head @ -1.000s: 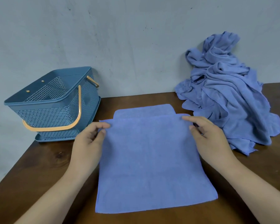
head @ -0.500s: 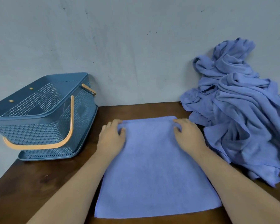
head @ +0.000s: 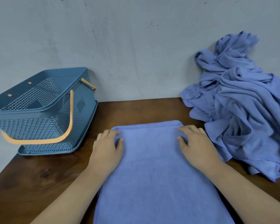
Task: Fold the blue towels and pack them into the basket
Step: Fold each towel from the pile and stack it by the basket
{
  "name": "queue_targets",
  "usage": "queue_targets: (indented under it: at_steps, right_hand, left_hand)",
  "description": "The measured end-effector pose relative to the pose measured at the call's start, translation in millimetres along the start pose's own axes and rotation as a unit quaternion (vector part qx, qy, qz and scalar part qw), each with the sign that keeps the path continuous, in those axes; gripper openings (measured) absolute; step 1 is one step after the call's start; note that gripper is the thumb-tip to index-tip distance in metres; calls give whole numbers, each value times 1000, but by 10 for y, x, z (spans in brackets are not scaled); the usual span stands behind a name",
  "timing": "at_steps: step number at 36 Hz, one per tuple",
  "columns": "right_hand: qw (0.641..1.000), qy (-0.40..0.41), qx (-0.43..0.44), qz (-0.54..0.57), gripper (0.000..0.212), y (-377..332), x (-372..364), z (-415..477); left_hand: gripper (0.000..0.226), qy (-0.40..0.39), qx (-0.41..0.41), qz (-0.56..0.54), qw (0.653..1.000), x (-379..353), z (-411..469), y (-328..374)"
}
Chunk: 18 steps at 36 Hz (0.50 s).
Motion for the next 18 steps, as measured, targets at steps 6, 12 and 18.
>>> queue_targets:
  at_steps: [6, 12, 18]
  right_hand:
    - [990, 51, -36, 127, 39, 31, 139, 89]
    - [989, 55, -24, 132, 42, -36, 136, 297]
    - [999, -39, 7, -36, 41, -50, -179, 310]
  left_hand:
    - [21, 80, 12, -151, 985, 204, 70, 12]
    - [22, 108, -2, -147, 983, 244, 176, -7]
    - [45, -19, 11, 49, 999, -86, 192, -122]
Point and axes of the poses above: each hand's wrist, its own z-axis towards the middle knuckle, its own x-axis out of the back of the hand, y = z × x, the point moved 7 cm from there along z, towards the middle knuckle, and after that the axes turned 9 degrees about y, right-handed, at the moved point
